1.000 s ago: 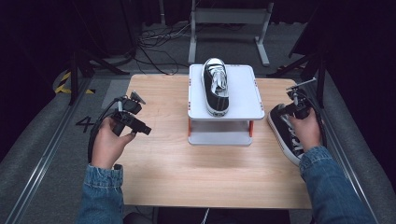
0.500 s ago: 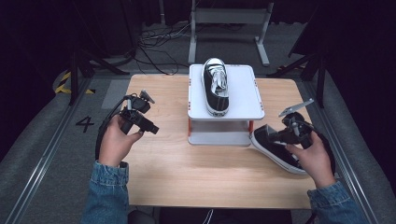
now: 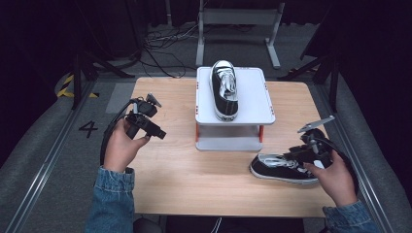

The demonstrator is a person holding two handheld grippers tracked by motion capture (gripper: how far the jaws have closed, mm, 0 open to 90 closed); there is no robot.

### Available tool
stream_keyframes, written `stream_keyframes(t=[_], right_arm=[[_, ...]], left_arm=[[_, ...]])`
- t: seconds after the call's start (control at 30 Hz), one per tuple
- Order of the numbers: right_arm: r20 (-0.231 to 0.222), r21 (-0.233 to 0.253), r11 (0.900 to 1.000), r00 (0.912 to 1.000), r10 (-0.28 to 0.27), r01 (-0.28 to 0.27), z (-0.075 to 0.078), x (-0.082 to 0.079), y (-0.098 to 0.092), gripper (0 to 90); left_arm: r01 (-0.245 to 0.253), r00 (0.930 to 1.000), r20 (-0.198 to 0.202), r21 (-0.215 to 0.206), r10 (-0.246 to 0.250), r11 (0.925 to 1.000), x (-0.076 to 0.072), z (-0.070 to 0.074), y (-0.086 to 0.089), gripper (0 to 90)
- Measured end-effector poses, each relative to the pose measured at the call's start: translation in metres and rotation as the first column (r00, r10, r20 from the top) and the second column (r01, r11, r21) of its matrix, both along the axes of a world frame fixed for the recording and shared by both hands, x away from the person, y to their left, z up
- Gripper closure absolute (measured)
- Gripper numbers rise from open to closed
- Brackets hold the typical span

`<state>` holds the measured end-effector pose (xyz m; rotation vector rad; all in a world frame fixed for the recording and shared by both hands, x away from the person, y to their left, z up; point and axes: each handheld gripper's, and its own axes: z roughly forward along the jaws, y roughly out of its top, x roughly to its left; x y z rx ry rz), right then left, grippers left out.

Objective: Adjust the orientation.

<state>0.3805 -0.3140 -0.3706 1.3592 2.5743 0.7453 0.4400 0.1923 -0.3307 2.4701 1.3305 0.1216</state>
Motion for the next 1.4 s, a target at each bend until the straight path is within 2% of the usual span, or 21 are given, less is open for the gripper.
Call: stream_keyframes(t=[0.07, 0.13, 0.2, 0.3, 0.37, 0.43, 0.5, 0.63, 0.7, 0.8, 0.83, 0.87, 0.97, 1.03, 1.13, 1.23, 1.27, 1.3, 1.33, 1.37, 1.4], right_arm=[[-0.023, -0.020, 0.998, 0.9984, -0.052, 0.052, -0.004, 0.001, -0.012, 55.3], [-0.073, -0.027, 0.997, 0.9942, -0.080, 0.078, -0.011, 0.001, -0.021, 51.6], [-0.084, -0.027, 0.997, 0.9938, -0.072, 0.070, -0.014, 0.000, -0.024, 51.0], [-0.102, -0.077, 0.995, 0.9925, -0.068, 0.060, -0.018, -0.003, -0.028, 50.4], [-0.110, -0.107, 0.992, 0.9906, -0.082, 0.070, -0.020, -0.003, -0.031, 51.4], [-0.122, -0.170, 0.983, 0.9881, -0.094, 0.073, -0.025, -0.003, -0.031, 52.1], [-0.120, -0.192, 0.979, 0.9883, -0.095, 0.071, -0.025, -0.004, -0.030, 56.8], [-0.092, -0.256, 0.965, 0.9922, -0.083, 0.057, -0.026, -0.005, -0.019, 73.5], [-0.099, -0.264, 0.964, 0.9929, -0.067, 0.039, -0.024, -0.004, -0.016, 84.6], [-0.085, -0.281, 0.959, 0.9946, -0.059, 0.033, -0.019, -0.004, -0.015, 89.7], [-0.072, -0.284, 0.958, 0.9959, -0.055, 0.033, -0.016, -0.004, -0.015, 89.9], [-0.041, -0.305, 0.951, 0.9973, -0.060, 0.045, -0.010, -0.004, -0.016, 90.0], [-0.014, -0.288, 0.956, 0.9980, -0.062, 0.055, -0.001, 0.008, -0.018, 90.0], [-0.010, -0.285, 0.957, 0.9979, -0.065, 0.059, 0.003, 0.018, -0.017, 90.0], [0.073, -0.295, 0.953, 0.9964, -0.043, 0.063, 0.010, 0.035, -0.010, 90.0], [0.117, -0.276, 0.958, 0.9921, -0.046, 0.077, 0.002, 0.060, -0.008, 89.3], [0.116, -0.270, 0.959, 0.9914, -0.060, 0.089, -0.004, 0.067, -0.007, 88.6], [0.094, -0.271, 0.959, 0.9935, -0.064, 0.088, -0.011, 0.072, -0.006, 89.6], [0.081, -0.279, 0.956, 0.9945, -0.066, 0.087, -0.015, 0.073, -0.004, 87.1], [0.089, -0.281, 0.956, 0.9943, -0.060, 0.083, -0.016, 0.071, -0.001, 77.9], [0.112, -0.252, 0.965, 0.9927, -0.044, 0.071, -0.012, 0.065, 0.002, 67.3]], left_arm=[[-0.006, 1.0000, -0.006, -0.009, 0.006, 0.9999, 0.000, 0.000, -0.002, 39.8], [0.002, 1.0000, -0.006, -0.009, -0.002, 1.0000, 0.001, 0.000, -0.004, 39.9], [0.006, 1.0000, -0.007, -0.010, -0.006, 0.9999, 0.002, 0.000, -0.004, 39.8], [0.009, 0.9999, -0.011, -0.009, -0.009, 0.9999, 0.004, -0.001, -0.006, 39.8], [0.013, 0.9998, -0.012, -0.005, -0.013, 0.9999, 0.006, -0.001, -0.006, 39.8], [0.018, 0.9998, -0.012, 0.000, -0.018, 0.9998, 0.007, -0.002, -0.007, 39.7], [0.020, 0.9997, -0.013, -0.001, -0.020, 0.9998, 0.007, -0.002, -0.007, 39.7], [0.016, 0.9997, -0.017, -0.005, -0.016, 0.9999, 0.008, -0.003, -0.007, 39.7], [0.011, 0.9998, -0.016, -0.009, -0.011, 0.9999, 0.006, -0.003, -0.006, 39.8], [0.005, 0.9999, -0.014, -0.014, -0.005, 0.9999, 0.005, -0.003, -0.003, 39.9], [0.001, 0.9999, -0.011, -0.009, -0.001, 1.0000, 0.004, -0.002, -0.001, 40.0], [-0.015, 0.9997, -0.017, -0.022, 0.014, 0.9997, 0.003, -0.003, -0.001, 40.0], [-0.005, 0.9999, -0.012, -0.010, 0.004, 0.9999, 0.003, -0.003, 0.002, 40.1], [-0.015, 0.9997, -0.019, -0.020, 0.015, 0.9997, 0.003, -0.004, 0.001, 40.1], [-0.013, 0.9998, -0.015, -0.014, 0.013, 0.9998, 0.004, -0.004, 0.001, 40.2], [-0.004, 0.9998, -0.021, -0.009, 0.004, 0.9999, 0.004, -0.005, 0.001, 40.2], [-0.006, 0.9997, -0.025, -0.017, 0.005, 0.9998, 0.004, -0.005, 0.000, 40.2], [-0.003, 0.9997, -0.022, -0.014, 0.003, 0.9999, 0.004, -0.005, 0.001, 40.2], [-0.011, 0.9996, -0.024, -0.020, 0.011, 0.9997, 0.004, -0.005, 0.001, 40.2], [-0.003, 0.9998, -0.018, -0.018, 0.003, 0.9998, 0.005, -0.005, 0.003, 40.2], [-0.005, 0.9998, -0.017, -0.015, 0.005, 0.9999, 0.005, -0.005, 0.004, 40.2]])
